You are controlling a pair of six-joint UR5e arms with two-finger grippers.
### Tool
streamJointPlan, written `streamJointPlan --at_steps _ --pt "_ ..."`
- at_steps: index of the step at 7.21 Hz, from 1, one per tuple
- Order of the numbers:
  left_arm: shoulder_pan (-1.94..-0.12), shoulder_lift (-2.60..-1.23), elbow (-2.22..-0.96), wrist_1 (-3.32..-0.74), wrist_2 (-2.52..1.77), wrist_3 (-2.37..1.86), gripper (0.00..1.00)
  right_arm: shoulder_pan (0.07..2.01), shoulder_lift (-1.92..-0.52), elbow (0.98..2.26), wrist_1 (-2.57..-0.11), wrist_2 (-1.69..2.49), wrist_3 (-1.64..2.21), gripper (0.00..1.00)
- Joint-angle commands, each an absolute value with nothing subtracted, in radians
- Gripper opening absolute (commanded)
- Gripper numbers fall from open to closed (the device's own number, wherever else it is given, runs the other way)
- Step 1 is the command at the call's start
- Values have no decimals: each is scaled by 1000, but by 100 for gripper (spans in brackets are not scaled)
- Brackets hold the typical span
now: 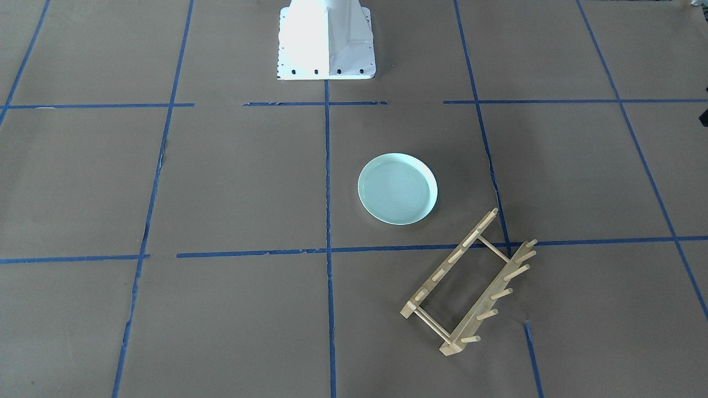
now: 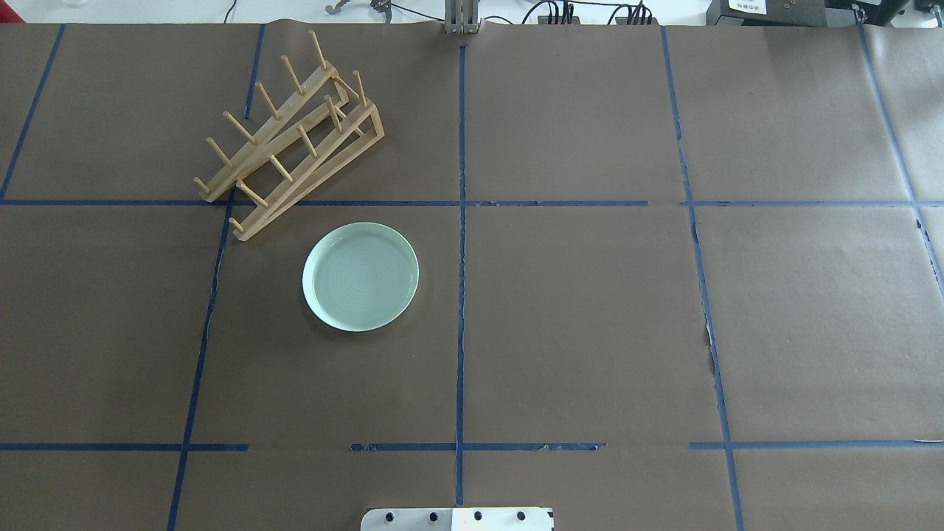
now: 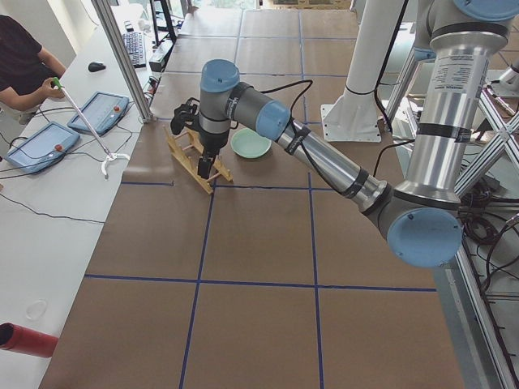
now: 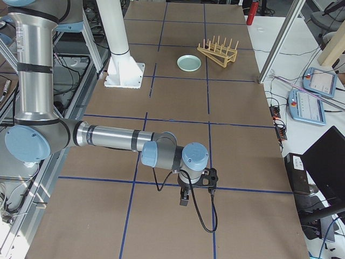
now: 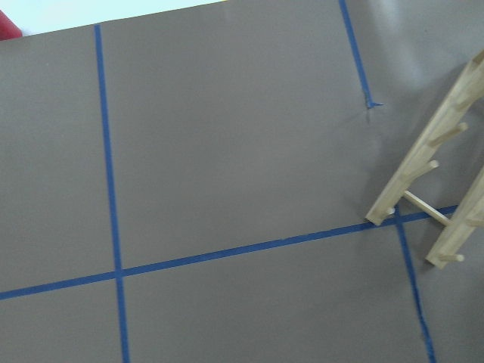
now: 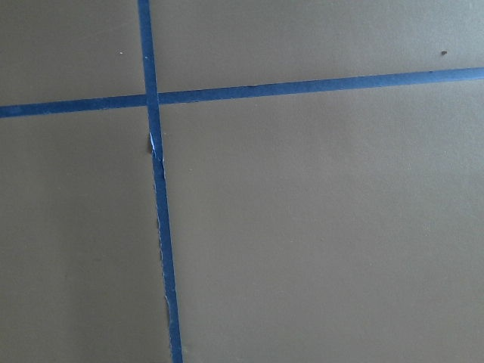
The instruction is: Place plate on rack
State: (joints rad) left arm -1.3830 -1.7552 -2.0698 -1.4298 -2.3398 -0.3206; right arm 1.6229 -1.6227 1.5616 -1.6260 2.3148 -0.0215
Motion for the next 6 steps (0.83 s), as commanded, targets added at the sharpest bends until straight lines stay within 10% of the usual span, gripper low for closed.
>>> streamJointPlan --at_steps 1,6 --pt "-1199 -1901 -2109 -1428 -2330 -574 100 1623 -1623 1562 -1626 2315 -21 100" --pt "-806 -2191 -2007 -1352 -2044 -972 100 1623 -1621 1562 -1626 2315 -21 100"
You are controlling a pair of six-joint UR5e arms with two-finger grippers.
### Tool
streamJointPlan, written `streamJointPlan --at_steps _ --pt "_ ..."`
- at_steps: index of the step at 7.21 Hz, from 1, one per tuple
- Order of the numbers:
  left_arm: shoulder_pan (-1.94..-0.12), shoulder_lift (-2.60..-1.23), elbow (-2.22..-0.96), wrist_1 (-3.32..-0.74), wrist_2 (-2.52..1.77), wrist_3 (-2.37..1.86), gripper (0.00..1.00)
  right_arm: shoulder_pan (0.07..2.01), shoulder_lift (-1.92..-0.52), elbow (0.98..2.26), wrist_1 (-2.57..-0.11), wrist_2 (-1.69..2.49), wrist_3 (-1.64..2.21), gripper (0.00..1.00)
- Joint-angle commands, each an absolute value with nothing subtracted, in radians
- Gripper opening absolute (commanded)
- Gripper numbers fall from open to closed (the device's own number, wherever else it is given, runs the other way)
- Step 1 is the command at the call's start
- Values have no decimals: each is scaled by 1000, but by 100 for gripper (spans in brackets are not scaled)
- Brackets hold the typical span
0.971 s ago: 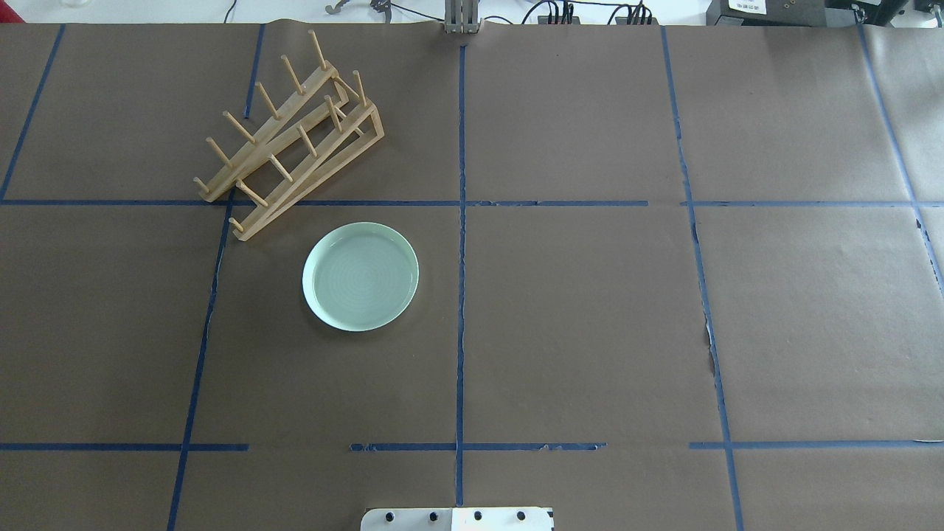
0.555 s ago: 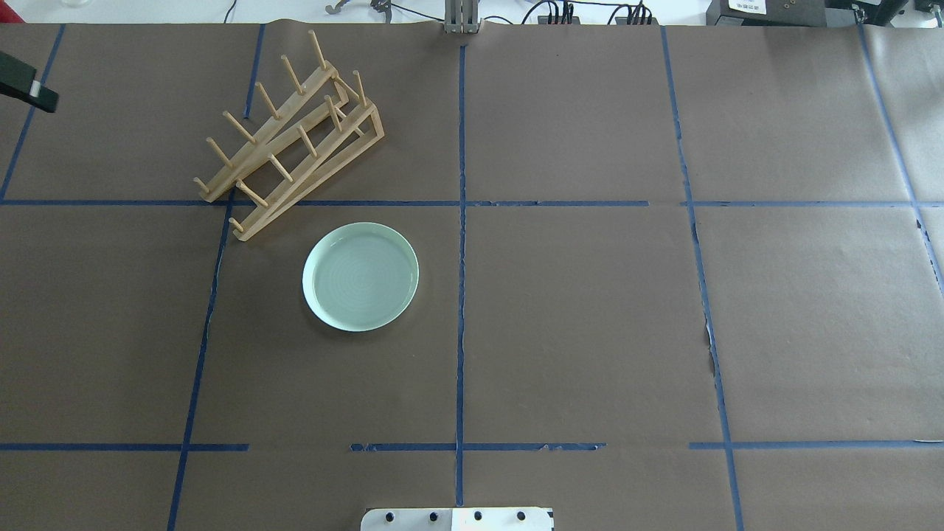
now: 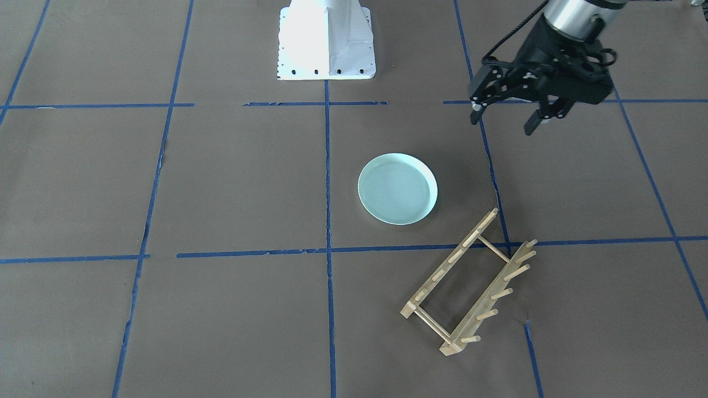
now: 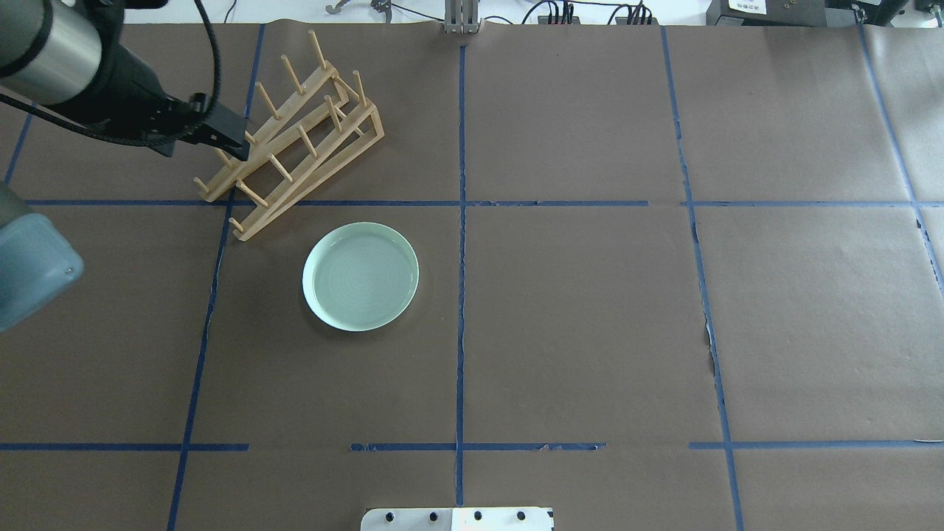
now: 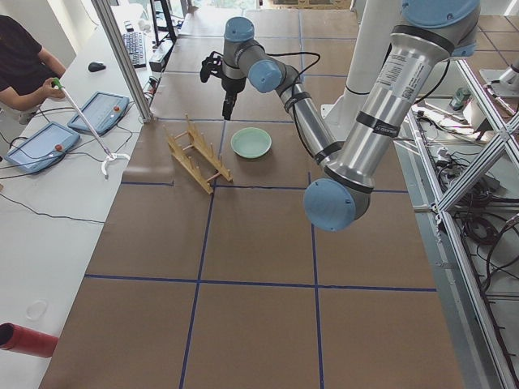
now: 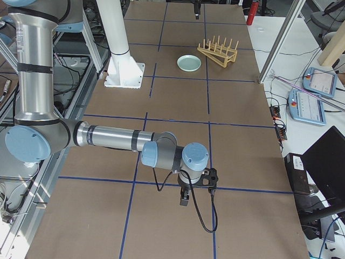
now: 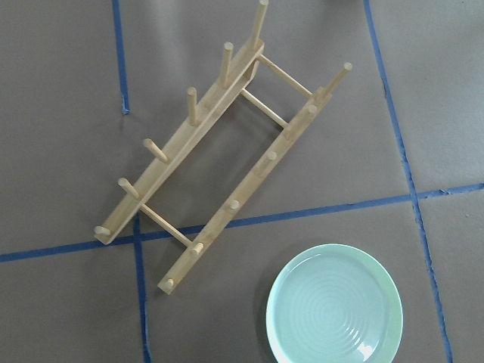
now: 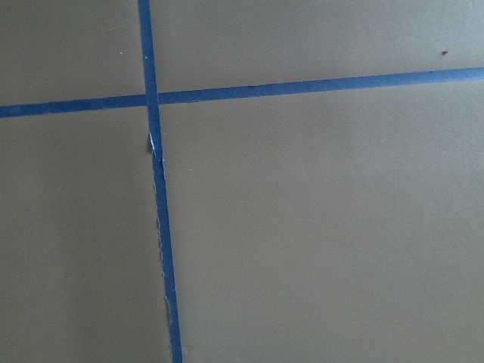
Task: Place plate on rack
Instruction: 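Move the left gripper over the rack toward the pale green plate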
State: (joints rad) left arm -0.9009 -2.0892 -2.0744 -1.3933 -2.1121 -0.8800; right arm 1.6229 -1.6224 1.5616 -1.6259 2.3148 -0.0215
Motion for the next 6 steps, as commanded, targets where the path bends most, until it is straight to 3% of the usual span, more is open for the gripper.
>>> streamJointPlan --at_steps 1,6 --pt "-767 -2286 -1926 -1317 -2027 -1009 100 1623 -1623 1562 -1626 2315 -21 100" --pt "-554 -2349 -1581 -1562 -1845 -1115 100 1623 -1621 1562 -1626 2315 -21 100"
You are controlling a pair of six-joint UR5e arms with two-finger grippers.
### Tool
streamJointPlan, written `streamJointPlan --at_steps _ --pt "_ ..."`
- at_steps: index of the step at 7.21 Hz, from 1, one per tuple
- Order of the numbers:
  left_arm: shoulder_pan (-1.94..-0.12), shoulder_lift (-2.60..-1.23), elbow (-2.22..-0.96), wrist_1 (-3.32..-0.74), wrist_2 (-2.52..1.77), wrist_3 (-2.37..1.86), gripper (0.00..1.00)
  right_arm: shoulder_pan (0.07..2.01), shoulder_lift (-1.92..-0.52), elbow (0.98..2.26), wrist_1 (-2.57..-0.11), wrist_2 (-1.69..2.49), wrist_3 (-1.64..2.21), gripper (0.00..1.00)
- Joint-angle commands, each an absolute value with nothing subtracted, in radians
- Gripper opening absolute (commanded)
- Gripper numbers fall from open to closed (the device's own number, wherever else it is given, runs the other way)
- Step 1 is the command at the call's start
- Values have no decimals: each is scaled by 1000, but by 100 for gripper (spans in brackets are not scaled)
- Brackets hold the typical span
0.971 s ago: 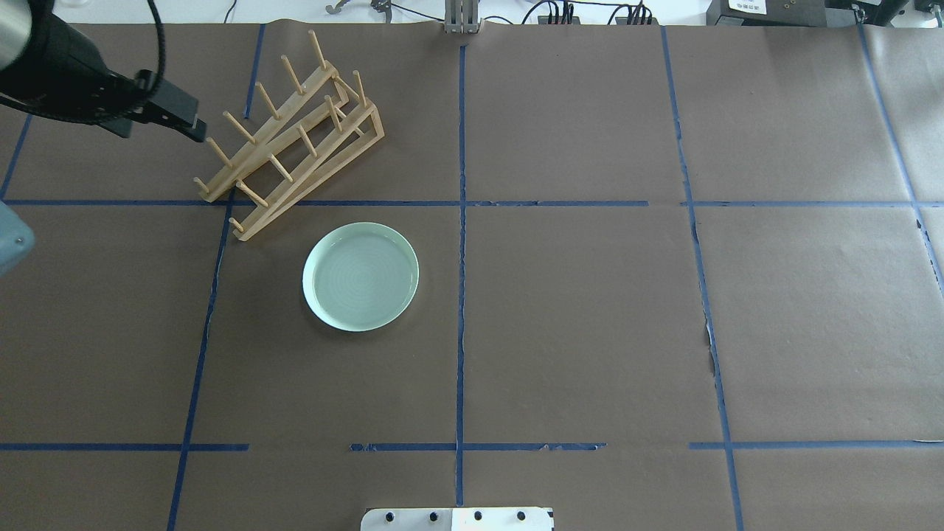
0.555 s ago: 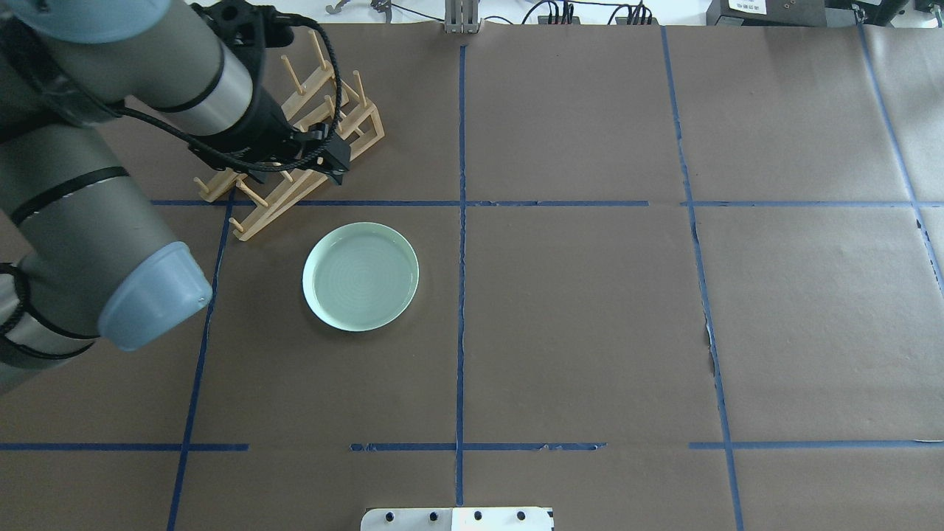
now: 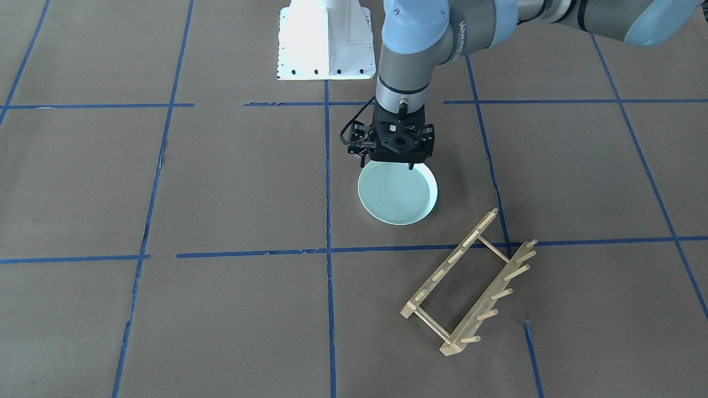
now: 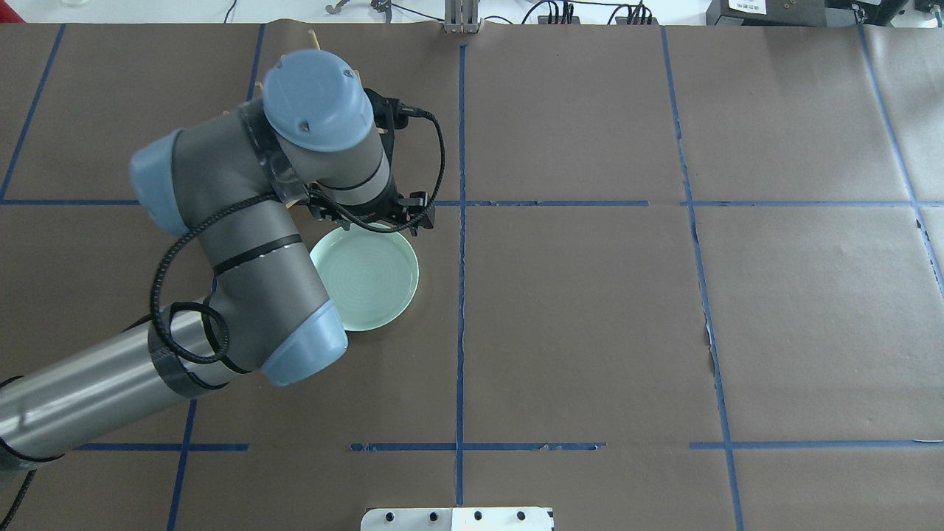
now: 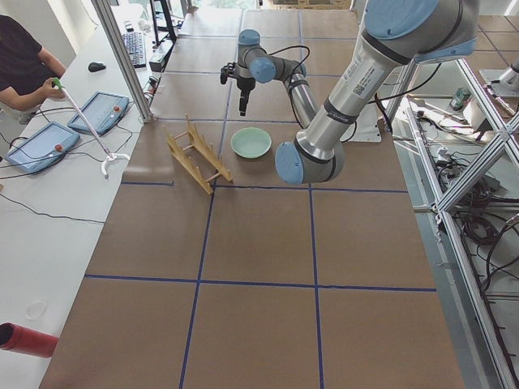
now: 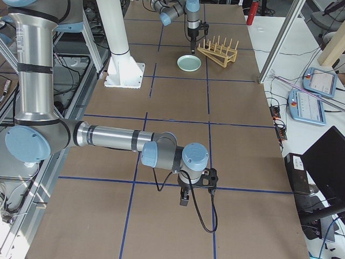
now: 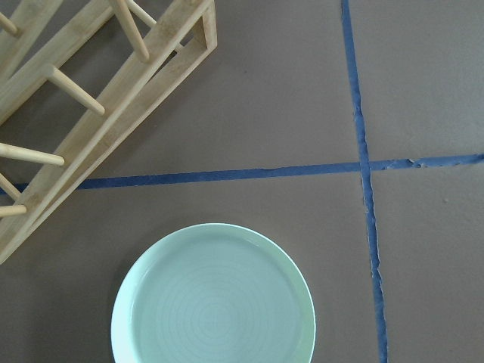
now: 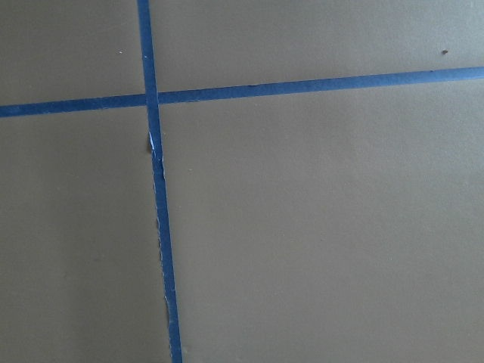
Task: Place plate on rack
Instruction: 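Move the left gripper over the rack toward the pale green plate, then lower the left gripper to the plate's rim and close on it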
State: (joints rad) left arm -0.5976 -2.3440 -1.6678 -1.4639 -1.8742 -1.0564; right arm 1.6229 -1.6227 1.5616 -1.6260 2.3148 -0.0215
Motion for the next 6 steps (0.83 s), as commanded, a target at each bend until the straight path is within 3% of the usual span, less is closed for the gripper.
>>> streamJointPlan --at_steps 1,6 --pt "-554 -2352 -1536 -1610 -1845 -1118 100 1623 -1623 1562 -1626 2315 -21 100" --pt "-505 -2345 -1421 -1747 -1838 -1158 100 1623 -1623 1562 -1626 2315 -23 100"
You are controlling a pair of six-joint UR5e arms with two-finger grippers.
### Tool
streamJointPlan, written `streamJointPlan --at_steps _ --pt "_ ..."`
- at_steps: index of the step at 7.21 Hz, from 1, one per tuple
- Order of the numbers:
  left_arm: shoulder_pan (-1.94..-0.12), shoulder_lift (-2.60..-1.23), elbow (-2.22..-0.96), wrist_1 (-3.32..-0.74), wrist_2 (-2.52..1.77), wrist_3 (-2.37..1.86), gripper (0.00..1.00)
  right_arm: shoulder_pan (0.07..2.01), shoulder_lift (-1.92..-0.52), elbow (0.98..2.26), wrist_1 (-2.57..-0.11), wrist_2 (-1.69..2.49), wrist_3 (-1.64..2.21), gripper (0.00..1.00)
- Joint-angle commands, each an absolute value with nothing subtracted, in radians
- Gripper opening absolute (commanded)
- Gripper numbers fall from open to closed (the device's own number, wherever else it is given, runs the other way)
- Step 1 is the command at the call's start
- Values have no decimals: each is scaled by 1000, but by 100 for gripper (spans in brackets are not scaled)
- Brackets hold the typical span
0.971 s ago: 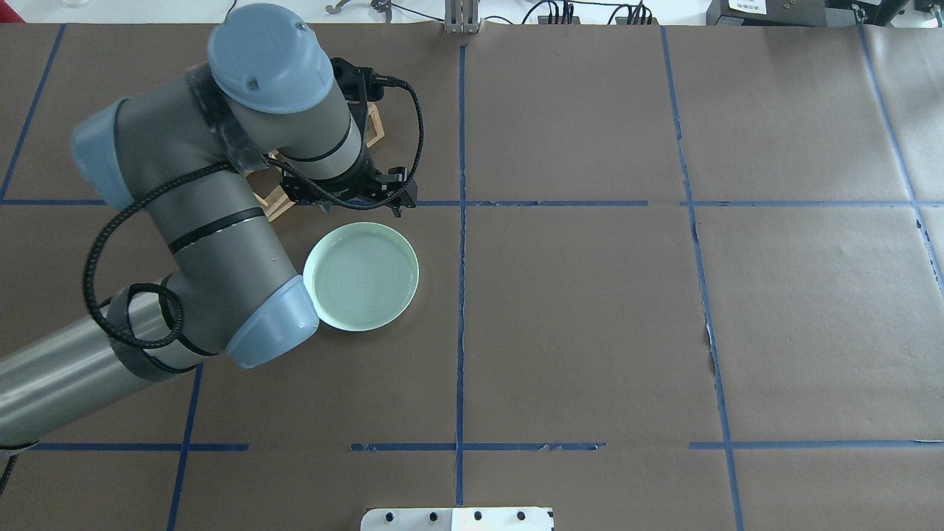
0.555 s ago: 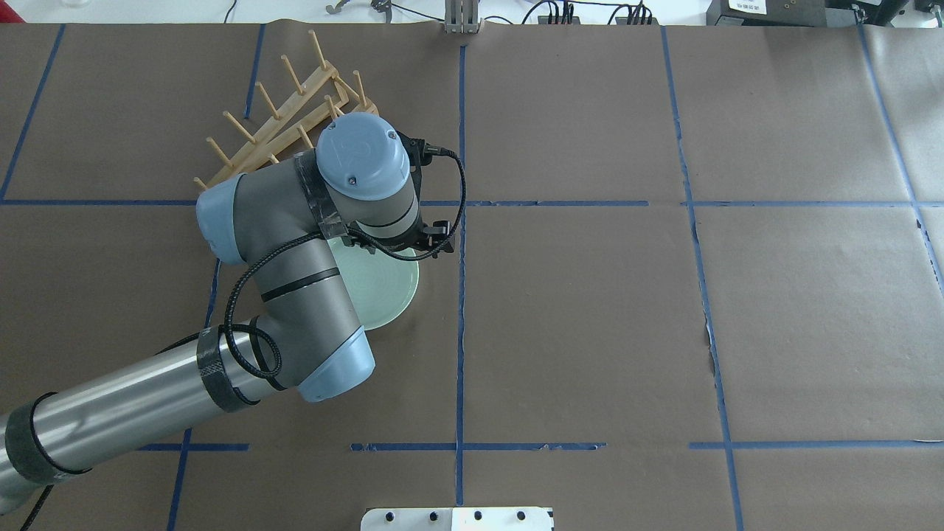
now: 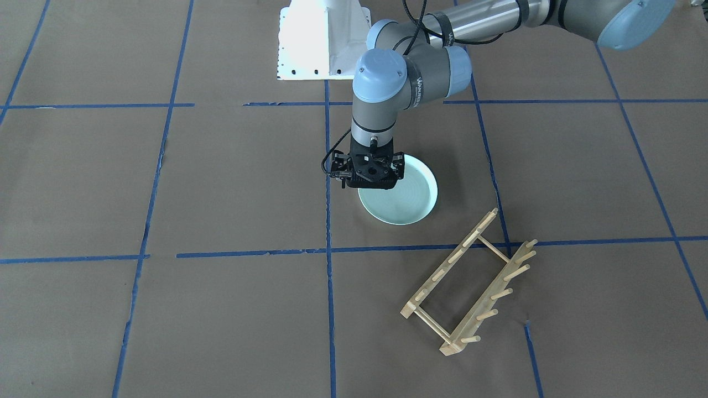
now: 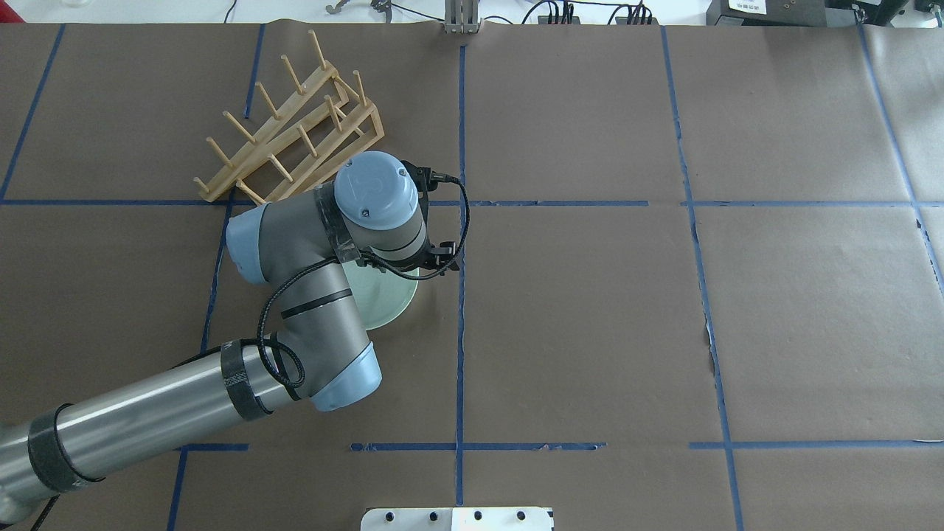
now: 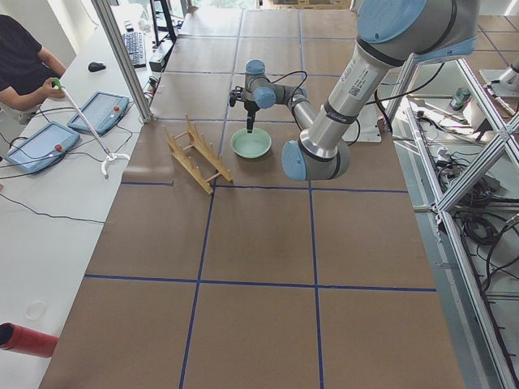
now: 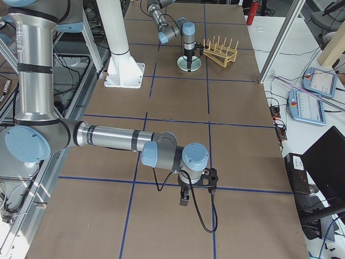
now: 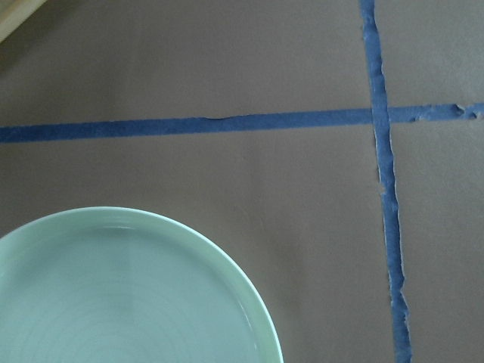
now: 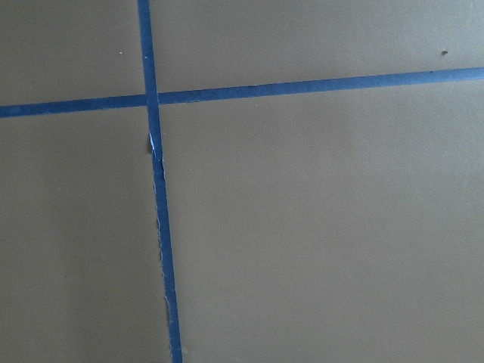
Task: Place plate on rack
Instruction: 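Lower the left gripper to the plate's rim and close on it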
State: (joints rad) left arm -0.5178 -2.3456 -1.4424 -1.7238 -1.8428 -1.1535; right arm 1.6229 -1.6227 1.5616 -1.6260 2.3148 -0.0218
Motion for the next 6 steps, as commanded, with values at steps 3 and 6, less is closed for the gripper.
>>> streamJointPlan --at_steps 3,6 --pt "-476 -2339 -1422 -1750 -1789 -1175 88 1623 -1623 1562 -1626 2315 -21 100" --pt "-477 -2339 -1431 -1749 -1789 -1174 35 1623 -1623 1562 -1626 2315 -21 100"
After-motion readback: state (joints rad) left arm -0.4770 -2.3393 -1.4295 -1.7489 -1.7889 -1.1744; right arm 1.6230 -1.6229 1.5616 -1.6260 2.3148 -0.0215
